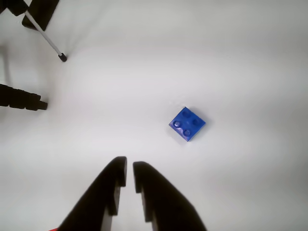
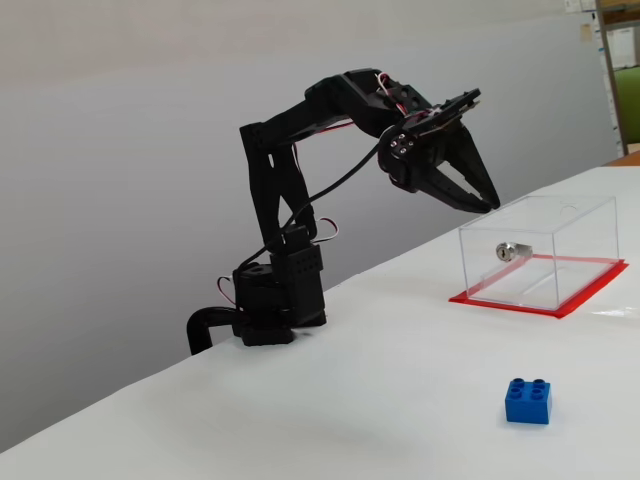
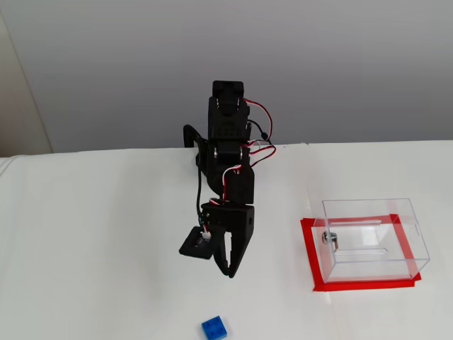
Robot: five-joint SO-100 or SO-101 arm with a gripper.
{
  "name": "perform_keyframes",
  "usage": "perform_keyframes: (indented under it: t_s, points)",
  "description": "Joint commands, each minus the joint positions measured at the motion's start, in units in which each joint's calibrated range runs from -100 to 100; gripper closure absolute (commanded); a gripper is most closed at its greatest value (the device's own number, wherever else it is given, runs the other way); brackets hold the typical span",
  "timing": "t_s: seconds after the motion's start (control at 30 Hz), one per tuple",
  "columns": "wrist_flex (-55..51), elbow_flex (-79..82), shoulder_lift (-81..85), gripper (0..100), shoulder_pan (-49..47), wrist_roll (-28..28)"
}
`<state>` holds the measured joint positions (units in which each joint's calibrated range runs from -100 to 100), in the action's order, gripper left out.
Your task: Pick the blue lego brick and place it into the transparent box
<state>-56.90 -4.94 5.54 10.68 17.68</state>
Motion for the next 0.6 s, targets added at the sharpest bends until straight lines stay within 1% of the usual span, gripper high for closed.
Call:
perform_keyframes:
  t_s: [0.0,0.1,0.17,0.23,0.33,0.37,0.43,0.57]
  points:
    - [-0.1,-3.4,0.1,98,2.0,4.7]
    - [-0.1,-3.4,-0.2,98,3.7,8.3]
    - [-0.1,-3.4,-0.4,98,5.0,9.7]
    - [-0.2,-3.1,-0.7,98,6.4,10.4]
    - [-0.2,-2.7,-2.1,98,8.2,9.9]
    - [-0.2,-2.7,-2.7,98,8.7,9.3]
    - [-0.2,-3.3,-4.1,98,8.9,6.0]
    - [0.3,-3.4,-5.0,98,9.3,-3.1]
